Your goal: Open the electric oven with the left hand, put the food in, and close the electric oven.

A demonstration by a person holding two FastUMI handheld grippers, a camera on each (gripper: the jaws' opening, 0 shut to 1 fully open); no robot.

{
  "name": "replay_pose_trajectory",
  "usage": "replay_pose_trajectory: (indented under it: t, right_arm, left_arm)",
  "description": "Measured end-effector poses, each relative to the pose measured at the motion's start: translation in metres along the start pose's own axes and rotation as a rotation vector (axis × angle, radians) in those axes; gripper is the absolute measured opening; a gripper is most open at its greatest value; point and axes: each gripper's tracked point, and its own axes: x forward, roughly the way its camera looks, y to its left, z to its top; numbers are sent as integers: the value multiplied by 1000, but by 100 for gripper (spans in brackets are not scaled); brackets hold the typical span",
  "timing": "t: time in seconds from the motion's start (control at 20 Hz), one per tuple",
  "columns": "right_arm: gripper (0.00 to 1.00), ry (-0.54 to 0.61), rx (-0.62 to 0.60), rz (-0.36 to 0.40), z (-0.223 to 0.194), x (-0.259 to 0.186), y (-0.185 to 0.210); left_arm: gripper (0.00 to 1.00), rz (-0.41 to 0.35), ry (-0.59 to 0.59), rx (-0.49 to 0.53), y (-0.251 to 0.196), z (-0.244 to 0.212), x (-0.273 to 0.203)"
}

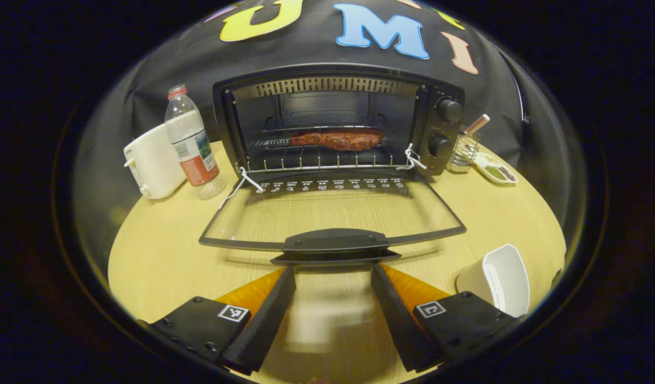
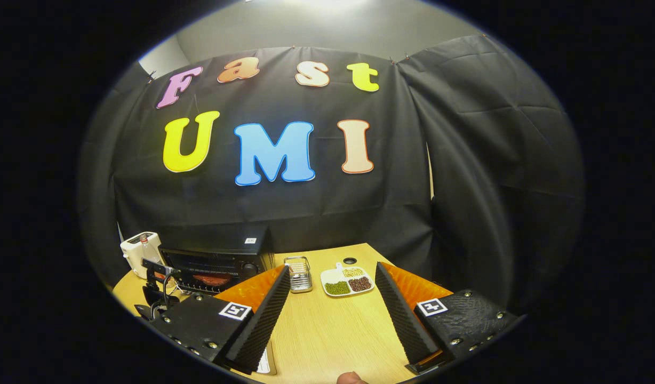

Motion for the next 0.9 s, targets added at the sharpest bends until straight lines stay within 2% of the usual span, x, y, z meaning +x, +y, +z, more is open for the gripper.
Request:
replay_pose_trajectory:
  t: [0.25,0.3,0.35,0.5,0.8,0.85,0.9]
  right_arm:
    - [97,-14,-7,31,5,-2,4]
    - [97,-14,-10,40,4,-3,5]
    - [97,-10,-12,48,2,-2,6]
    - [97,7,-4,70,-3,-2,10]
    - [97,-2,-10,101,0,-3,17]
    - [97,1,-10,106,-1,-2,18]
    - [97,7,-7,110,-4,-1,20]
  left_arm:
    - [98,26,-23,23,0,5,-8]
    - [92,26,-32,26,1,8,-10]
    - [92,27,-40,25,0,10,-12]
    - [100,29,-58,20,0,16,-20]
    - [100,27,-129,-1,1,34,-34]
    - [97,25,-136,-8,1,37,-37]
    - [100,23,-144,-18,0,40,-39]
